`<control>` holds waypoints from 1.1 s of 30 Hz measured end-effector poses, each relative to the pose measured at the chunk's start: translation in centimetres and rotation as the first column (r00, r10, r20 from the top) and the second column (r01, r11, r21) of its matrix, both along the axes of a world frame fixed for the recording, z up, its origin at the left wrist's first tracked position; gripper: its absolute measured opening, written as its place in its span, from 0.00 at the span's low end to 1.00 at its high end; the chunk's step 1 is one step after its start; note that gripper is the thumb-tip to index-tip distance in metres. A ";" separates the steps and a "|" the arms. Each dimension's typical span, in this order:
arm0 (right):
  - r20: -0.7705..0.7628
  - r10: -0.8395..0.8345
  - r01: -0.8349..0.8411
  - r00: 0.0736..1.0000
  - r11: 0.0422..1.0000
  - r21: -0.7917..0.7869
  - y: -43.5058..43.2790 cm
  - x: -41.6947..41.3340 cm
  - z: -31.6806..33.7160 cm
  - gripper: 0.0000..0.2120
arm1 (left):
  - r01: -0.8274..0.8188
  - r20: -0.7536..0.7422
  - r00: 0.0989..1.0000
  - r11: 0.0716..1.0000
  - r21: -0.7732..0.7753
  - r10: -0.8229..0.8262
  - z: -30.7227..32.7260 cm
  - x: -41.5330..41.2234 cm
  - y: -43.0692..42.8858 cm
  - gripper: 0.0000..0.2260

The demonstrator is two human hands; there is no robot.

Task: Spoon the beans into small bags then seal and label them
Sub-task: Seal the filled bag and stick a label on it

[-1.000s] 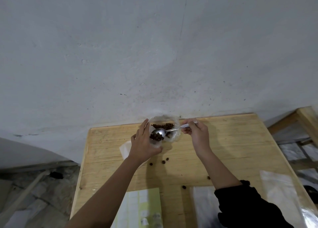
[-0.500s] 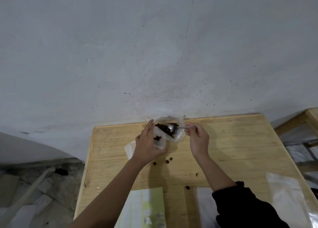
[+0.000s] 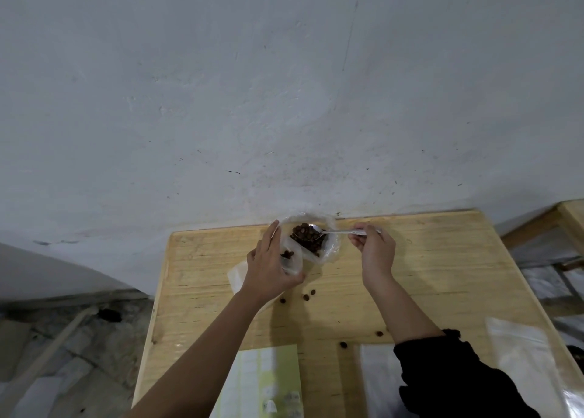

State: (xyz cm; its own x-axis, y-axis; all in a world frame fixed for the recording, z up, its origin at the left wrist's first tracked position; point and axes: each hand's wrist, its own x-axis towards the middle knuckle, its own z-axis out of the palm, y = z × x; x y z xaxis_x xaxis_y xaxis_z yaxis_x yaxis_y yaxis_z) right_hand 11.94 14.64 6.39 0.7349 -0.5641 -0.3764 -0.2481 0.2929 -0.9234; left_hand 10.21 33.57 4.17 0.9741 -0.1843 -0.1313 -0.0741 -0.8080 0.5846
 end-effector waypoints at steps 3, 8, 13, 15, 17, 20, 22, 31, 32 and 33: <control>0.051 0.043 -0.040 0.998 0.998 -0.056 -0.2 -0.3 0.5 0.13 | 0.010 -0.004 1.000 1.000 0.005 -0.010 -0.1 0.2 0.0 0.49; 0.155 0.276 -0.238 0.949 0.945 -0.226 0.6 -1.0 1.3 0.14 | 0.013 -0.035 0.999 1.000 0.013 -0.012 0.0 0.3 0.2 0.50; 0.217 0.254 -0.172 0.943 0.926 -0.335 0.9 -1.3 1.7 0.13 | 0.025 -0.039 0.999 1.000 0.017 -0.025 0.0 0.3 0.5 0.50; 0.237 0.189 -0.103 0.953 0.937 -0.333 0.6 -1.2 1.7 0.14 | 0.029 -0.037 0.999 1.000 0.006 -0.029 0.0 0.2 0.7 0.49; 0.223 0.155 -0.072 0.962 0.938 -0.340 0.3 -1.2 1.7 0.13 | 0.041 -0.039 0.998 0.999 -0.007 -0.041 0.1 0.1 0.9 0.49; 0.132 0.195 -0.141 0.972 0.931 -0.336 0.2 -1.2 1.0 0.11 | 0.052 -0.057 0.997 0.998 -0.020 -0.053 0.3 0.1 1.2 0.50; 0.043 0.270 -0.247 0.962 0.927 -0.282 0.4 -1.3 0.3 0.09 | 0.048 -0.062 0.997 0.998 -0.031 -0.050 0.4 0.0 1.3 0.50; -0.293 0.499 -0.578 0.816 0.723 -0.378 0.4 -1.9 -0.6 0.07 | 0.015 -0.018 1.000 0.994 -0.112 -0.017 1.4 -0.3 2.2 0.46; -0.308 0.492 -0.580 0.815 0.693 -0.428 0.3 -2.0 -0.3 0.07 | 0.013 -0.006 1.000 0.992 -0.125 -0.014 1.8 -0.3 2.3 0.46; -0.311 0.477 -0.569 0.822 0.672 -0.474 0.2 -2.0 0.2 0.08 | 0.012 0.006 1.000 0.990 -0.141 -0.011 2.1 -0.3 2.3 0.46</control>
